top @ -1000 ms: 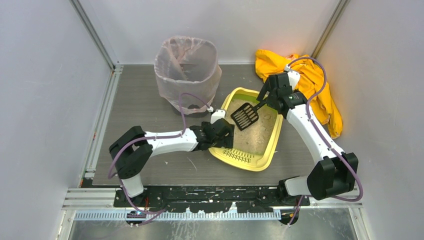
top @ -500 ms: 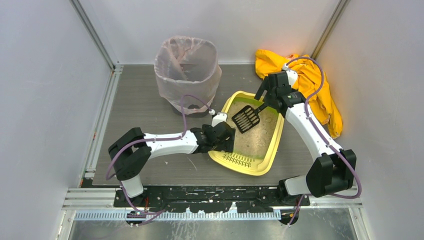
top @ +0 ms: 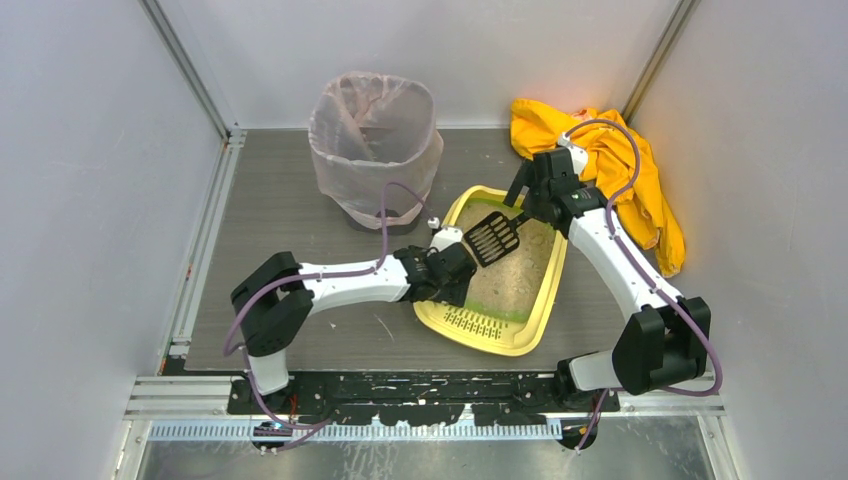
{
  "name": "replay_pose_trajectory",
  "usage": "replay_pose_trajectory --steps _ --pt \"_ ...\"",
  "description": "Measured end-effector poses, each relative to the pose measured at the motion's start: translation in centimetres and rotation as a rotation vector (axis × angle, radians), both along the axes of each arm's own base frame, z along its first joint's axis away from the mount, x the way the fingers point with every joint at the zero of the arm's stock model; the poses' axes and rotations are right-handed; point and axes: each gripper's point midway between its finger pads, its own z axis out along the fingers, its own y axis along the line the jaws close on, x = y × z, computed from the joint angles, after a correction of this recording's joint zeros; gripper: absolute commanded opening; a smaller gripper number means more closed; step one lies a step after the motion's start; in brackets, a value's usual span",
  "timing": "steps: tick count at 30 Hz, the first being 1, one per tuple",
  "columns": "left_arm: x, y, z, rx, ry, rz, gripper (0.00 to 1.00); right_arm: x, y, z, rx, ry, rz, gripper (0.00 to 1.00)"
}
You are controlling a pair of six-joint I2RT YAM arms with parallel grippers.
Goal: Clean the litter box
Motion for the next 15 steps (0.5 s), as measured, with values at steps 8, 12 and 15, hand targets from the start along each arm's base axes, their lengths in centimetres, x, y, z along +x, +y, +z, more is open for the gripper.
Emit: replay_pose_trajectory --steps 8,12,15 --pt "0.9 0.8 0.4 0.125 -0.035 -0.035 1.0 0.0 0.2 -0.1 0.002 0.0 0.014 0.96" --pt "1.2 1.6 1.3 0.186 -0.058 -0.045 1.0 0.0 0.2 0.2 0.001 -0.007 0.02 0.96" --pt "1.4 2.3 1.8 0.224 -0.072 -0.045 1.0 0.0 0.2 0.6 0.0 -0.022 0.024 0.96"
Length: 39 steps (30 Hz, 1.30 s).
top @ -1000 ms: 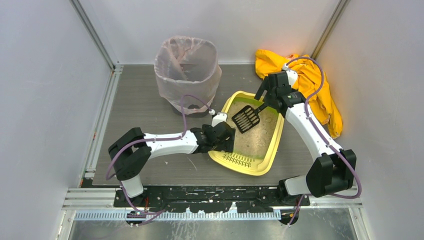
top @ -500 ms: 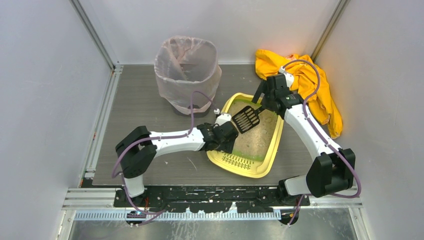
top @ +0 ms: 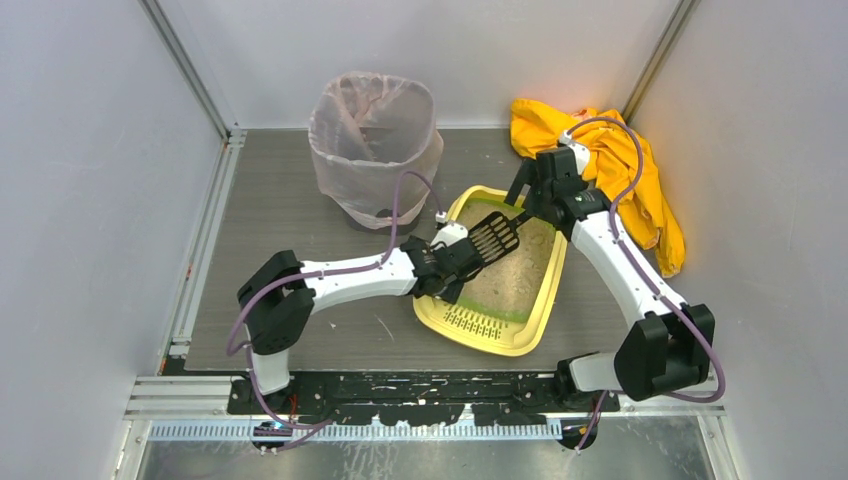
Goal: Clean the litter box
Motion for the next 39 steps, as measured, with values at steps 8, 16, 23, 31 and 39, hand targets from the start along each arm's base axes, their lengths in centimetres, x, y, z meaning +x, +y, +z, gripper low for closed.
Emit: replay_pose_trajectory --steps 8,16,23,31,39 --pt "0.6 1.1 1.1 0.071 -0.032 -0.019 1.0 -0.4 -0.4 1.8 0.001 -0.053 -0.008 0.95" --pt "2.3 0.2 4.4 0.038 -0.092 -0.046 1.0 -2.0 -2.0 2.9 -0.052 -0.058 -0.055 0.96" --pt "4.2 -1.0 7.1 -0.014 -0.135 -0.06 0.99 -3.1 -3.2 2.3 -0.103 -0.012 -0.084 0.91" --pt "6.7 -1.2 7.3 -0.032 -0.14 -0.046 0.97 -5.0 -4.0 0.9 -0.132 0.033 -0.098 0.88" --pt "9.2 -1.3 5.6 -0.022 -0.105 -0.038 0.97 -6.3 -4.6 -1.9 -0.153 0.103 -0.115 0.87"
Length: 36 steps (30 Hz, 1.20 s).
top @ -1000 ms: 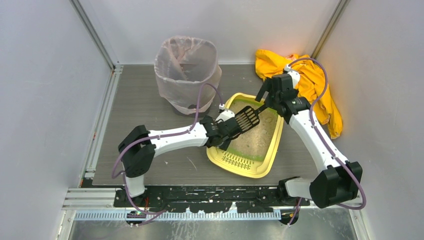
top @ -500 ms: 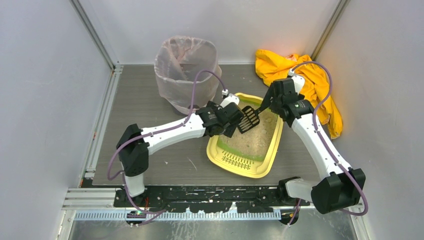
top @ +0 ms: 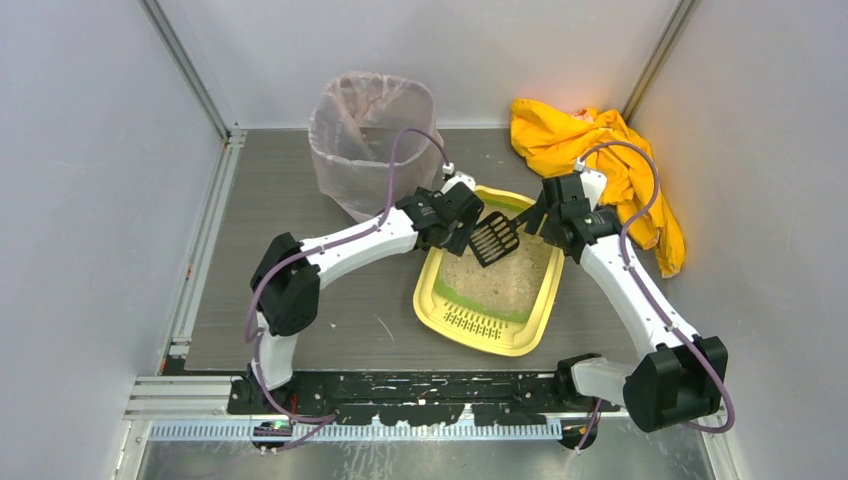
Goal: Clean the litter box
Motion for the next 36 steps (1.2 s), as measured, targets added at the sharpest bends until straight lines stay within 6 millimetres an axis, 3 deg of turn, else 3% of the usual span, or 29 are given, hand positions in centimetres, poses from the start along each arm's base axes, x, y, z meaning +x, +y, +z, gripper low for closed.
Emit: replay_pose_trajectory --steps 9,20,36 --pt "2.7 -2.0 0.0 -0.033 -0.004 0.0 0.97 0.4 -0.7 -2.3 -0.017 0.058 -0.051 0.88" --pt "4.5 -2.2 -0.7 -0.013 0.005 0.003 0.97 1.0 -3.4 -4.3 -0.006 0.1 -0.162 0.89" --pt "7.5 -1.7 -0.5 -0.012 -0.004 0.015 0.97 2.1 -3.2 -5.7 0.047 0.129 -0.166 0.91"
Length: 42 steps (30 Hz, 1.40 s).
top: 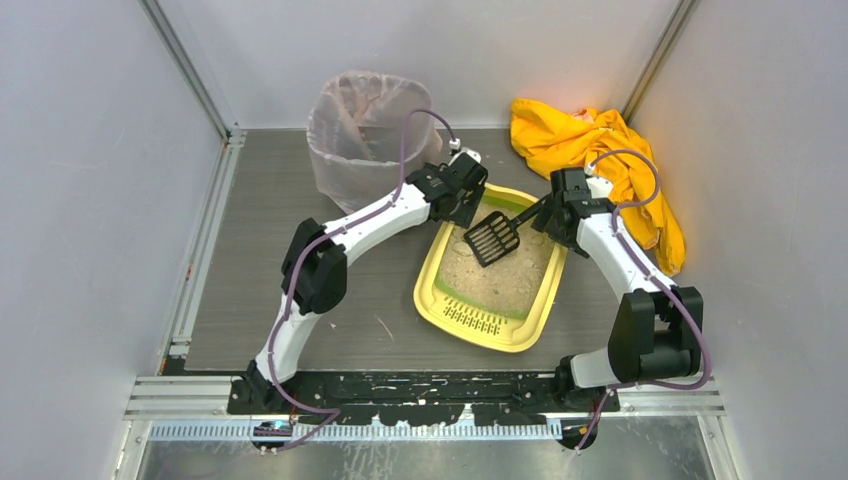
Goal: Clean the litter box
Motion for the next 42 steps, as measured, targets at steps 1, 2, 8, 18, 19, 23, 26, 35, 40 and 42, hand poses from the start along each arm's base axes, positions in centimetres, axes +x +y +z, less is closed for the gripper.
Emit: replay_pose_trajectory --steps 1,2,8,18,19,23,26,35,40,42 --pt "0.1 -0.1 0.0 0.0 -0.001 -0.002 0.97 0.1 -0.1 0.0 0.002 -0.002 -0.002 0.91" --pt "0.2 -0.2 -0.1 0.001 -0.001 -0.003 0.97 0.1 -0.1 0.0 0.004 -0.001 -0.004 0.91" --pt "0.9 -0.7 -0.1 -0.009 -0.002 -0.006 0.97 0.4 -0.2 0.3 0.014 -0.011 -0.007 0.91" --pt "1.3 -0.8 0.0 -0.015 -0.003 -0.01 0.97 0.8 -0.1 0.4 0.028 -0.012 -0.006 0.91" --pt "1.4 -0.9 0.0 -0.016 -0.003 -0.011 0.97 0.9 -0.1 0.4 0.03 -0.011 -0.006 0.91" --pt "1.8 -1.1 0.0 -0.022 -0.007 -0.013 0.97 1.1 -0.1 0.4 0.036 -0.009 -0.006 0.91" --pt "1.8 -1.1 0.0 -0.025 -0.002 -0.02 0.97 1.3 -0.1 0.3 0.039 -0.007 -0.006 0.91" --pt "2.3 -1.6 -0.1 -0.046 0.008 -0.034 0.97 1.6 -0.3 0.3 0.041 -0.008 -0.014 0.91" --pt "2.5 -1.8 0.0 -0.05 0.005 -0.036 0.97 1.7 -0.5 0.3 0.041 -0.014 -0.019 0.91" --pt "2.5 -1.8 0.1 -0.051 0.003 -0.036 0.97 1.8 -0.5 0.3 0.041 -0.017 -0.019 0.91"
